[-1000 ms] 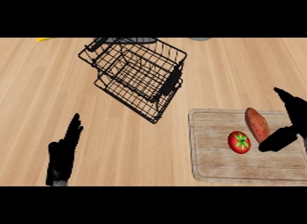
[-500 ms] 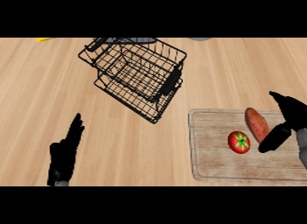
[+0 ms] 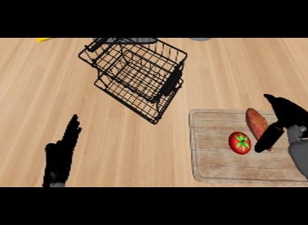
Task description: Pick the sweet potato from the cutting board and place it in the tiered basket
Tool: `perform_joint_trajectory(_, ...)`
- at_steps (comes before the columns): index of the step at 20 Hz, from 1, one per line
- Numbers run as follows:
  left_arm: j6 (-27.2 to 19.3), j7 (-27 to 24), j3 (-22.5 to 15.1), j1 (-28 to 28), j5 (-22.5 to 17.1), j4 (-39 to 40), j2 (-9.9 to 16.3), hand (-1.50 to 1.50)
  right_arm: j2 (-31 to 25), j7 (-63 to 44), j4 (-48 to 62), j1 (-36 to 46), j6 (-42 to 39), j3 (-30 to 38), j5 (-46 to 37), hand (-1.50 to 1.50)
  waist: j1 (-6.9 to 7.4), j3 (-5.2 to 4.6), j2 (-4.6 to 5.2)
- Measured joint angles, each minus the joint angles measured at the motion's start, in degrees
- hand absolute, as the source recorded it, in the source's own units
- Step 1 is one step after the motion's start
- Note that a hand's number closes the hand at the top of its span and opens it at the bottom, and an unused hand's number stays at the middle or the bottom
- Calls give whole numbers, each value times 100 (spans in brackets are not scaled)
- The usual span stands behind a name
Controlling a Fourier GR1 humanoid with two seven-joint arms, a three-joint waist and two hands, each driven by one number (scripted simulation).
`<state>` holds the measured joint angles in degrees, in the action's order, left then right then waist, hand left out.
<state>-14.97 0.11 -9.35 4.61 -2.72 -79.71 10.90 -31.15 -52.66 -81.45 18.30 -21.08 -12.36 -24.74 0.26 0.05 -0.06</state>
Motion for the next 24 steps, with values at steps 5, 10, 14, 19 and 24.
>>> perform_joint_trajectory(5, -10, 179, 12, 42, 110, -144, -83, 0, 173, 96, 250, -19, -188, 209, -101, -150, -5, -3, 4)
perform_joint_trajectory(10, 54, 104, 75, 32, 187, -66, -190, 0, 331, 271, 583, -33, -317, 424, -291, -150, -6, -2, 4)
perform_joint_trajectory(14, 71, -49, 115, -10, 289, 40, -312, 0, 524, 358, 759, -24, -380, 553, -463, -150, -8, 7, -6)
perform_joint_trajectory(19, 112, 44, 163, 118, 404, -128, -339, 0, 625, 812, 1088, -49, -275, 727, -813, 150, -2, -6, -7)
perform_joint_trajectory(24, 215, 162, 266, 87, 413, -183, -315, 0, 679, 1338, 1354, -19, -45, 768, -1152, 150, -11, -41, -22)
